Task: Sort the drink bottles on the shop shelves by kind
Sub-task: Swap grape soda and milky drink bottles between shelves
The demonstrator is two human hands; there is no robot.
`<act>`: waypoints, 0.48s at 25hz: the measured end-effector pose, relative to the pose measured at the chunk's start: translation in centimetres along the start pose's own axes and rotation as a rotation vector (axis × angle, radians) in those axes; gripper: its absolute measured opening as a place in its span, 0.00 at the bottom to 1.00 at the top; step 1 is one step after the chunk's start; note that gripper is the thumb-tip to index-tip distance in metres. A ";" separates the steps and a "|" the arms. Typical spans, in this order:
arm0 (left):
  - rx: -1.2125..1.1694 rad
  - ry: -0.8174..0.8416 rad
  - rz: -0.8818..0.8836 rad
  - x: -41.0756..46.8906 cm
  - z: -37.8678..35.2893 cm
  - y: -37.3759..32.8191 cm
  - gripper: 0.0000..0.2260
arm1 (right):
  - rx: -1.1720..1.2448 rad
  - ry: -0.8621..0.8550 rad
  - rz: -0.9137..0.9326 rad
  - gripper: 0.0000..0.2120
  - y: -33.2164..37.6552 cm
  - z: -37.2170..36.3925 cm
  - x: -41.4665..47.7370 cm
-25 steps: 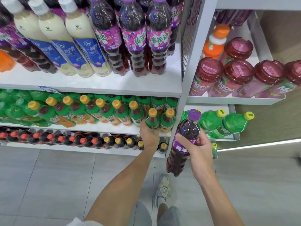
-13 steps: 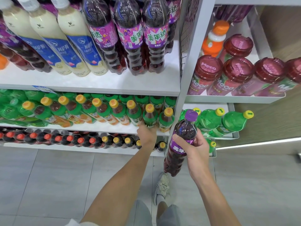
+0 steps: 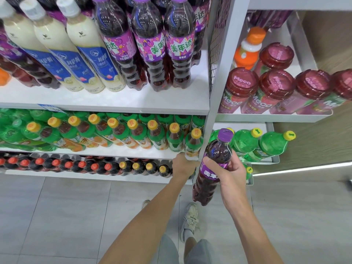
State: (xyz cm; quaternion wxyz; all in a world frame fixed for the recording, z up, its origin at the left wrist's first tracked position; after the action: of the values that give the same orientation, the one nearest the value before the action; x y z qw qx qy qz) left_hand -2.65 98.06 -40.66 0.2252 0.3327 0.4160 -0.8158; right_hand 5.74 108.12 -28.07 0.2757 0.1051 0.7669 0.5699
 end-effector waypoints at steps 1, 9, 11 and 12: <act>0.020 0.002 -0.026 -0.2 -0.4 -0.5 0.14 | -0.002 -0.003 0.000 0.20 0.0 0.0 0.1; 0.032 -0.076 -0.068 0.5 -0.6 -2.6 0.20 | -0.015 -0.024 0.004 0.22 0.0 0.7 0.4; 0.052 -0.072 -0.073 0.6 -0.4 -2.9 0.19 | -0.016 -0.018 0.003 0.22 0.1 0.6 0.6; 0.059 -0.071 -0.075 0.7 -0.3 -3.0 0.18 | -0.015 -0.016 0.004 0.23 0.2 0.5 0.7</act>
State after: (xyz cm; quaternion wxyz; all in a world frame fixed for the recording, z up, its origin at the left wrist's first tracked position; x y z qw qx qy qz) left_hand -4.96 99.92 -39.67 0.1990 0.2942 0.3957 -0.8469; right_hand 5.37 108.90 -28.16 0.2816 0.1089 0.7601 0.5753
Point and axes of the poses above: each hand's wrist, its own x-axis towards the middle knuckle, its own z-axis out of the back of the hand, y = z × x, the point moved 1 cm from there along x, towards the middle knuckle, and after that the axes turned 6 degrees about z, right-handed, at the moved point
